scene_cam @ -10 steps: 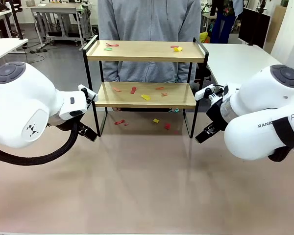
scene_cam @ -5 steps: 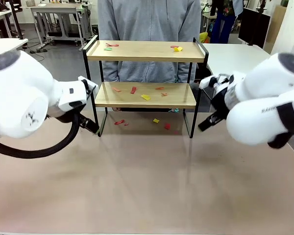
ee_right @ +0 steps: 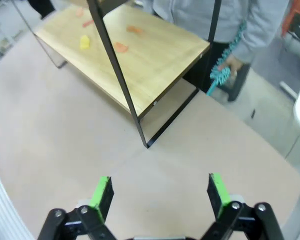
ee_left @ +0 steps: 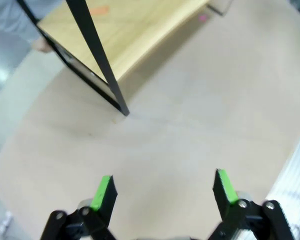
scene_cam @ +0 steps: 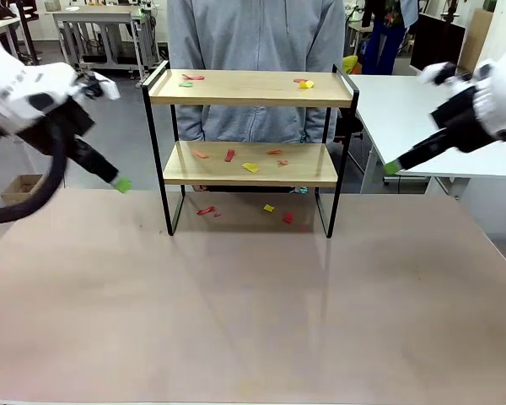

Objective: Clean the shelf.
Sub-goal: Pick up the Duster handed by the human.

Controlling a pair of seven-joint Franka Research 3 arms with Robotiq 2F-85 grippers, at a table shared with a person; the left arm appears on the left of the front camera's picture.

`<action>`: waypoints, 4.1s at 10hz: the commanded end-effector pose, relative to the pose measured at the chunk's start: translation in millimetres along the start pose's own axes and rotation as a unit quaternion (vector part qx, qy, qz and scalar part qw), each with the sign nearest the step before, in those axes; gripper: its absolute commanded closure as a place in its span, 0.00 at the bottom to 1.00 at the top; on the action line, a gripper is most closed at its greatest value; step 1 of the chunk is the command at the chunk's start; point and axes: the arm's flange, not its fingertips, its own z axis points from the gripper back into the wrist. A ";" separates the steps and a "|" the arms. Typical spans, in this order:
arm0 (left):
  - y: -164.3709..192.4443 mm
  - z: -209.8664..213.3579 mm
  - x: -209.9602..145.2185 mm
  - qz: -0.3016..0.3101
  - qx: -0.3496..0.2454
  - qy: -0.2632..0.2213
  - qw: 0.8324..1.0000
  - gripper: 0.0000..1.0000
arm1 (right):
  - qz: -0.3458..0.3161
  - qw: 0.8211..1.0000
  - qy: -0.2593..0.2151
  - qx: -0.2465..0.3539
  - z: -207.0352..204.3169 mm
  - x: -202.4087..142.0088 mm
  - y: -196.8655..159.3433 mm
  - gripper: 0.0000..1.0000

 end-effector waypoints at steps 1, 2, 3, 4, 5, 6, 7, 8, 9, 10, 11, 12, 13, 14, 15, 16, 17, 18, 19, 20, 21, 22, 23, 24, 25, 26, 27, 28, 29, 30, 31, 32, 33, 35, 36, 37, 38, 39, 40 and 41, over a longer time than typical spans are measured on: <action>45.3 18.5 -21.6 -0.114 -0.102 -0.017 0.988 0.00 | 0.070 0.994 -0.041 0.069 -5.1 -16.2 -56.0 0.00; 68.5 24.4 -33.8 -0.151 -0.137 -0.046 0.978 0.00 | 0.090 0.990 -0.059 0.094 -8.6 -22.0 -78.9 0.00; 89.3 22.6 -45.7 -0.178 -0.144 -0.072 0.971 0.00 | 0.114 0.984 -0.072 0.112 -17.1 -29.8 -97.7 0.00; 101.0 17.6 -52.1 -0.212 -0.153 -0.097 0.960 0.00 | 0.124 0.980 -0.096 0.121 -26.5 -34.9 -110.5 0.00; 107.4 12.0 -53.3 -0.214 -0.140 -0.126 0.959 0.00 | 0.102 0.978 -0.125 0.134 -34.3 -38.4 -118.2 0.00; 75.5 34.5 -56.8 -0.182 -0.121 -0.080 0.972 0.00 | 0.112 0.986 -0.082 0.091 8.7 -39.8 -82.5 0.00; 75.5 34.5 -56.8 -0.182 -0.121 -0.080 0.972 0.00 | 0.112 0.986 -0.082 0.091 8.7 -39.8 -82.5 0.00; 75.5 34.5 -56.8 -0.182 -0.121 -0.080 0.972 0.00 | 0.112 0.986 -0.082 0.091 8.7 -39.8 -82.5 0.00; 75.5 34.5 -56.8 -0.182 -0.121 -0.080 0.972 0.00 | 0.112 0.986 -0.082 0.091 8.7 -39.8 -82.5 0.00; 75.5 34.5 -56.8 -0.182 -0.121 -0.080 0.972 0.00 | 0.112 0.986 -0.082 0.091 8.7 -39.8 -82.5 0.00; 75.5 34.5 -56.8 -0.182 -0.121 -0.080 0.972 0.00 | 0.112 0.986 -0.082 0.091 8.7 -39.8 -82.5 0.00; 78.6 33.5 -52.7 -0.189 -0.117 -0.072 0.972 0.00 | 0.123 0.985 -0.079 0.085 4.6 -38.4 -88.4 0.00; 121.7 31.7 -49.1 -0.163 -0.170 -0.128 0.963 0.00 | 0.101 0.977 -0.072 0.171 -5.2 -36.3 -118.7 0.00; 166.3 29.8 -49.8 -0.140 -0.170 -0.163 0.962 0.00 | 0.085 0.971 -0.113 0.193 -13.8 -36.6 -144.7 0.00; 191.7 23.5 -56.1 -0.148 -0.178 -0.198 0.953 0.00 | 0.075 0.963 -0.146 0.212 -18.1 -42.7 -170.4 0.00; 209.6 14.8 -65.5 -0.160 -0.192 -0.224 0.942 0.00 | 0.051 0.959 -0.172 0.220 -25.5 -49.9 -199.5 0.00; 221.6 8.3 -73.9 -0.184 -0.204 -0.257 0.927 0.00 | 0.045 0.952 -0.197 0.230 -34.4 -56.2 -220.0 0.00; 234.3 0.9 -82.4 -0.212 -0.212 -0.292 0.908 0.00 | 0.057 0.947 -0.218 0.230 -45.3 -62.8 -237.7 0.00; 245.8 -5.7 -89.8 -0.237 -0.197 -0.320 0.896 0.00 | 0.065 0.940 -0.238 0.236 -55.3 -69.2 -249.8 0.00; 256.3 -13.3 -96.8 -0.262 -0.189 -0.348 0.880 0.00 | 0.085 0.931 -0.262 0.241 -64.0 -75.6 -260.1 0.00; 261.5 -20.7 -102.3 -0.280 -0.181 -0.365 0.870 0.00 | 0.106 0.925 -0.279 0.236 -70.8 -80.7 -269.2 0.00; 263.2 -27.7 -107.5 -0.291 -0.179 -0.378 0.861 0.00 | 0.125 0.921 -0.290 0.230 -78.8 -85.9 -276.2 0.00; 264.6 -33.9 -109.9 -0.300 -0.178 -0.397 0.849 0.00 | 0.155 0.914 -0.300 0.223 -86.8 -89.3 -282.2 0.00; 265.6 -38.2 -112.7 -0.302 -0.178 -0.410 0.842 0.00 | 0.160 0.909 -0.306 0.234 -93.6 -91.8 -285.5 0.00; 266.3 -42.8 -116.0 -0.307 -0.176 -0.422 0.835 0.00 | 0.153 0.906 -0.312 0.242 -97.7 -95.1 -288.0 0.00; 265.7 -46.9 -119.3 -0.321 -0.171 -0.439 0.822 0.00 | 0.146 0.903 -0.318 0.251 -99.4 -97.4 -291.1 0.00; 265.0 -50.3 -121.4 -0.321 -0.171 -0.450 0.815 0.00 | 0.139 0.901 -0.322 0.257 -99.2 -99.2 -293.4 0.00; 266.4 -53.4 -123.3 -0.301 -0.172 -0.450 0.823 0.00 | 0.132 0.901 -0.320 0.260 -99.2 -101.0 -295.3 0.00; 268.7 -54.3 -123.7 -0.282 -0.168 -0.450 0.830 0.00 | 0.131 0.902 -0.317 0.261 -99.7 -101.0 -296.8 0.00; 270.4 -54.8 -123.6 -0.267 -0.167 -0.444 0.839 0.00 | 0.131 0.902 -0.317 0.263 -99.1 -101.6 -296.9 0.00; 273.2 -53.9 -123.8 -0.258 -0.168 -0.442 0.842 0.00 | 0.131 0.903 -0.313 0.265 -99.1 -102.0 -297.2 0.00; 275.6 -52.7 -123.8 -0.255 -0.168 -0.442 0.843 0.00 | 0.128 0.902 -0.311 0.269 -98.4 -102.0 -297.8 0.00; 277.8 -51.5 -123.2 -0.254 -0.168 -0.443 0.843 0.00 | 0.126 0.902 -0.313 0.270 -98.5 -101.4 -299.2 0.00; 281.8 -51.1 -124.3 -0.242 -0.181 -0.454 0.838 0.00 | 0.120 0.901 -0.317 0.270 -98.7 -99.4 -301.5 0.00; 284.0 -48.8 -124.7 -0.236 -0.189 -0.463 0.833 0.00 | 0.114 0.901 -0.311 0.279 -97.9 -98.8 -301.9 0.00; 287.5 -44.5 -125.9 -0.237 -0.188 -0.470 0.829 0.00 | 0.137 0.906 -0.304 0.262 -99.1 -108.5 -293.7 0.00; 287.5 -41.4 -124.3 -0.239 -0.195 -0.469 0.827 0.00 | 0.137 0.906 -0.304 0.262 -99.1 -108.5 -293.7 0.00; 278.7 -51.0 -128.6 -0.246 -0.183 -0.450 0.838 0.00 | 0.137 0.906 -0.304 0.262 -99.1 -108.5 -293.7 0.00; 278.7 -51.0 -128.6 -0.246 -0.183 -0.450 0.838 0.00 | 0.137 0.906 -0.304 0.262 -99.1 -108.5 -293.7 0.00; 278.7 -51.0 -128.6 -0.246 -0.183 -0.450 0.838 0.00 | 0.137 0.906 -0.304 0.262 -99.1 -108.5 -293.7 0.00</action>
